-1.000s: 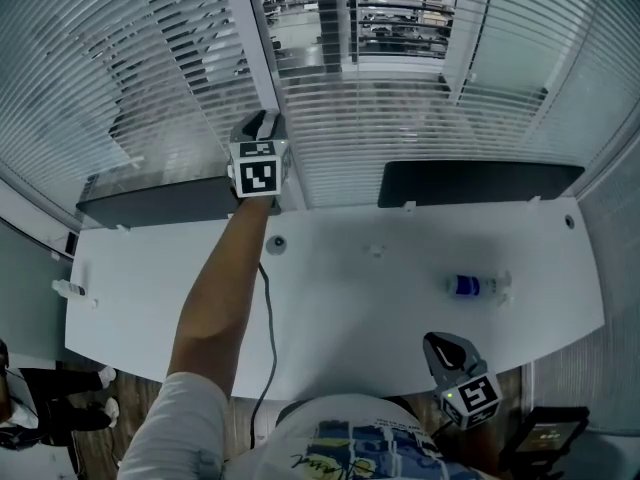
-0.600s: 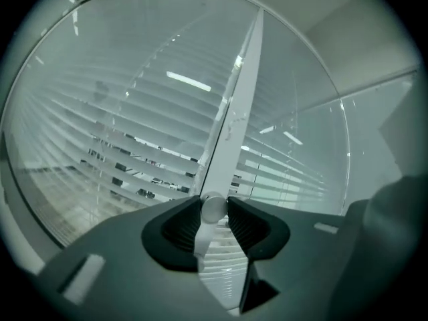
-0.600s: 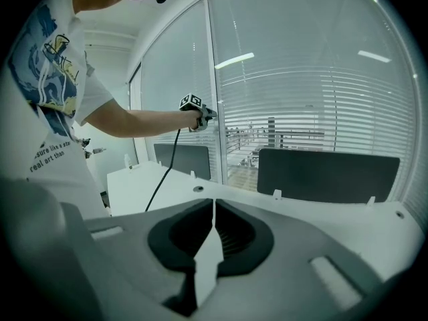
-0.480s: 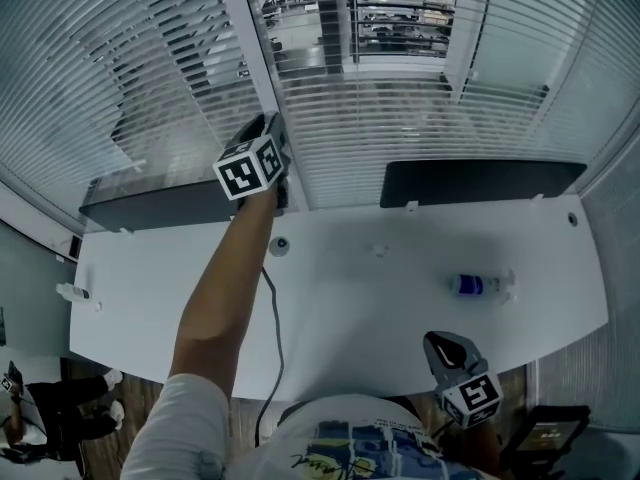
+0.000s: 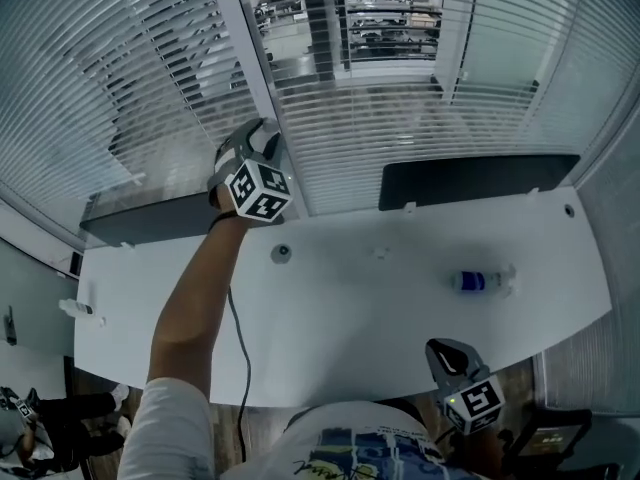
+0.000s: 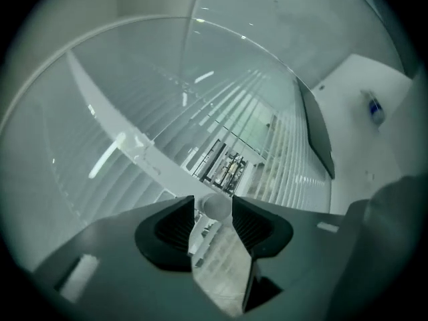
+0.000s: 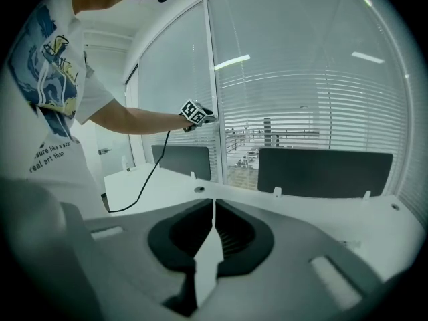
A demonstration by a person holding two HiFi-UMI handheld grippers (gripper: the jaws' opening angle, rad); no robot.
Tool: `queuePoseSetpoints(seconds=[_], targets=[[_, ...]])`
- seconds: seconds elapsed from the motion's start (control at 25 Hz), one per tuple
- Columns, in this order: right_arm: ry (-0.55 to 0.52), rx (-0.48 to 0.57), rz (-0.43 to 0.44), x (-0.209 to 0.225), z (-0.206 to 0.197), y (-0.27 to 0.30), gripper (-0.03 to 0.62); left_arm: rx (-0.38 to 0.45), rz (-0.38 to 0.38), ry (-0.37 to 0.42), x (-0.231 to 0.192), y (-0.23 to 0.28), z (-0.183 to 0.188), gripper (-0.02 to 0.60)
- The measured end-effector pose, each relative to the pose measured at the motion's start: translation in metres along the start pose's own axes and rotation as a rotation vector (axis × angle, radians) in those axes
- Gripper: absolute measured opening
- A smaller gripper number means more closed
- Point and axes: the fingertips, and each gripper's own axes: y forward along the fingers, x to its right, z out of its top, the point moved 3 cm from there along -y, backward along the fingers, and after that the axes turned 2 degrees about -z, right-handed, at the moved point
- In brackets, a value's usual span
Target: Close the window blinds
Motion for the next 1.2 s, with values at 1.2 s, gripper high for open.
queuePoseSetpoints(seconds=[1.2], targets=[[0.006,-0.008,-0.075,-0.019,0.006,-0.009,0.012,0.054,0.042,-0.49,-0.002,0.02,-0.008,0.124]])
